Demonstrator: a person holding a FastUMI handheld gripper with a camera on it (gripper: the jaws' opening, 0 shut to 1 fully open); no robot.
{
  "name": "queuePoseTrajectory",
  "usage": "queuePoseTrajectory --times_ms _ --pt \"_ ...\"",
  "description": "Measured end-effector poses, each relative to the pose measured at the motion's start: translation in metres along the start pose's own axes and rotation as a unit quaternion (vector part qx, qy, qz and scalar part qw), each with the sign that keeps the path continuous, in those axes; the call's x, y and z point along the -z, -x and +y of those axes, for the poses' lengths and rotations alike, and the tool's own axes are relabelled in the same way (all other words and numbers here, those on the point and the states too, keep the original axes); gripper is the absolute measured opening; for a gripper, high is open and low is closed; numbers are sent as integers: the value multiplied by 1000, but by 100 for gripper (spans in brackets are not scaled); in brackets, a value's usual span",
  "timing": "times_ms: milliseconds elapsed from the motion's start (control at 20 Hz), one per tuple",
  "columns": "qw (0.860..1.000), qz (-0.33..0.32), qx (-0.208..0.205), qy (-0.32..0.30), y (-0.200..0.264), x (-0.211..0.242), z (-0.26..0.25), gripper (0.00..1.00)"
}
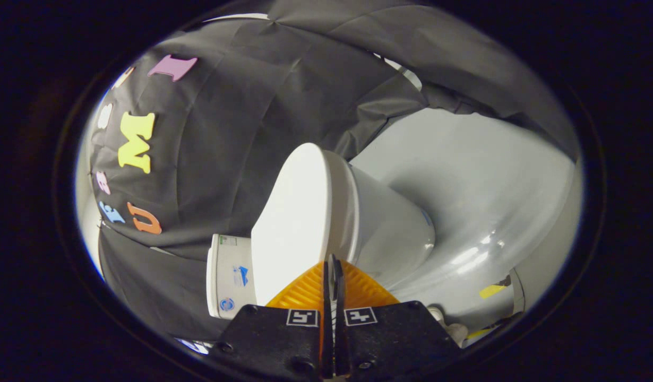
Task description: Open the toilet lid.
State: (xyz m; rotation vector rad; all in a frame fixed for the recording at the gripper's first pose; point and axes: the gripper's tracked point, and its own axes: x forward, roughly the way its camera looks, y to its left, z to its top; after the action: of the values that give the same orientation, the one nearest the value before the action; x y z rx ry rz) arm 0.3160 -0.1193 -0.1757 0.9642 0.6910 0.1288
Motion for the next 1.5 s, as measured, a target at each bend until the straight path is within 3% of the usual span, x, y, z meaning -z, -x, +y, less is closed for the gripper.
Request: queuePoseTrajectory --times_ms 700,1150,1500 --pt "996 -15 -75 54 40 3 113 4" --pt "989 -20 -76 124 53 18 170 7" --pt "987 -22 -65 143 56 30 194 7"
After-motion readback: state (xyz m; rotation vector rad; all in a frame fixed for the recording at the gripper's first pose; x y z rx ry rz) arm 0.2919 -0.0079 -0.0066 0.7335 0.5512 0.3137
